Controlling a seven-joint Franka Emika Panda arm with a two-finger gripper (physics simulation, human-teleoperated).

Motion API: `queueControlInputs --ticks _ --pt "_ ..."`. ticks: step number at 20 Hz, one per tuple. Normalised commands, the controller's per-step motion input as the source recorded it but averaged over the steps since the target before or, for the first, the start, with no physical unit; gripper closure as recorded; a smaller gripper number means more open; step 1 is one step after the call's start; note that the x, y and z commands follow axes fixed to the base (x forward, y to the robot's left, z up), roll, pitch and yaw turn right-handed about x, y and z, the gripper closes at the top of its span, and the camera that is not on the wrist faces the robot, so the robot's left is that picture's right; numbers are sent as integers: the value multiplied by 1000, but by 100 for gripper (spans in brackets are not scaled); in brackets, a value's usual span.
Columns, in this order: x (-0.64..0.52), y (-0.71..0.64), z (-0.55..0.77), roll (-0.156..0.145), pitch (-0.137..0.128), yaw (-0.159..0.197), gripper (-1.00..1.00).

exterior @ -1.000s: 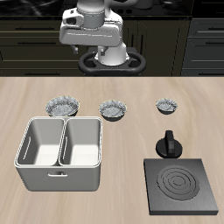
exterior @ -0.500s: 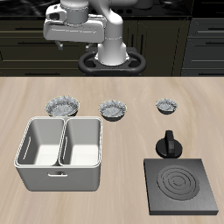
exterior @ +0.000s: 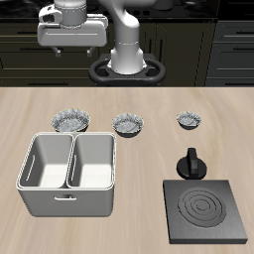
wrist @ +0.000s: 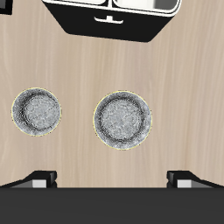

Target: Place the largest bowl inside the left compartment of the bowl drainer

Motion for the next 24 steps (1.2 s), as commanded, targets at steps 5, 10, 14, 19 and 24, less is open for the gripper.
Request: queueControlInputs --ticks 5,10,14,19,24 --pt "68 -53 18 3 -26 -2 -100" --pt "103 56 -24 -5 -41 9 -100" --pt "127 108 -209 -3 11 -39 -100" --pt "65 47 -302 -4 7 9 -100" --pt "73 -6 -410 4 44 -28 -100"
